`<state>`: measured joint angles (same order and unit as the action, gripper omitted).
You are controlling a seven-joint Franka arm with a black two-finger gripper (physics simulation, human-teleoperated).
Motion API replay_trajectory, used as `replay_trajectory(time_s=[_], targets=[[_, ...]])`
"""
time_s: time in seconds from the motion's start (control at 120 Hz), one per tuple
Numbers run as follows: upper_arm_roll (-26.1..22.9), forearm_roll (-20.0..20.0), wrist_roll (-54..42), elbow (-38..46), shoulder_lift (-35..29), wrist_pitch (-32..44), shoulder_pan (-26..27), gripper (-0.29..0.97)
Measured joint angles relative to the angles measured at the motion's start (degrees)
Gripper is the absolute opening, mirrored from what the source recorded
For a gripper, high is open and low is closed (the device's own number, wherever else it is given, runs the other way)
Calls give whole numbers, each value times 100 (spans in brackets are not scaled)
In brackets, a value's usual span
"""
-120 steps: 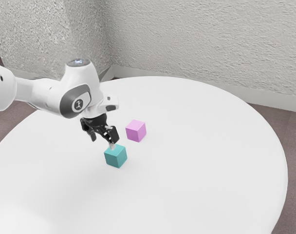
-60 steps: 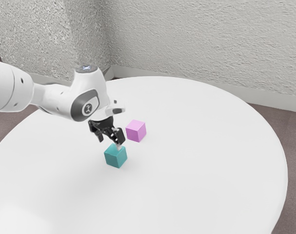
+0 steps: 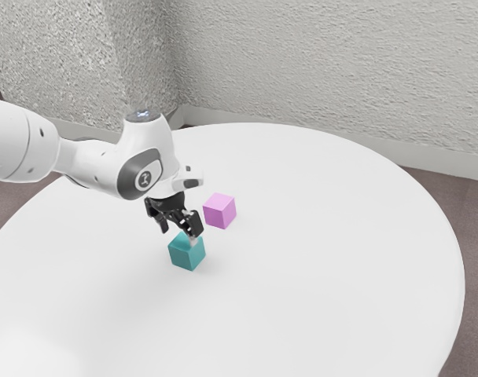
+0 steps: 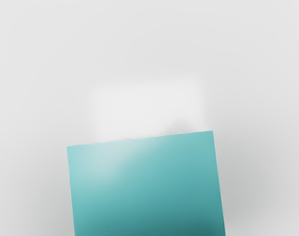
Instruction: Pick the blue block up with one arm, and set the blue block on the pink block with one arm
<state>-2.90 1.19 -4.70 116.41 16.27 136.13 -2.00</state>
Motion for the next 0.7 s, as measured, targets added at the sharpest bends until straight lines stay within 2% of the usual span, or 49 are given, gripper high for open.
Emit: replay_trajectory(time_s=[0.7], targets=[[-3,8,-33,-449,637,-37,0,68]])
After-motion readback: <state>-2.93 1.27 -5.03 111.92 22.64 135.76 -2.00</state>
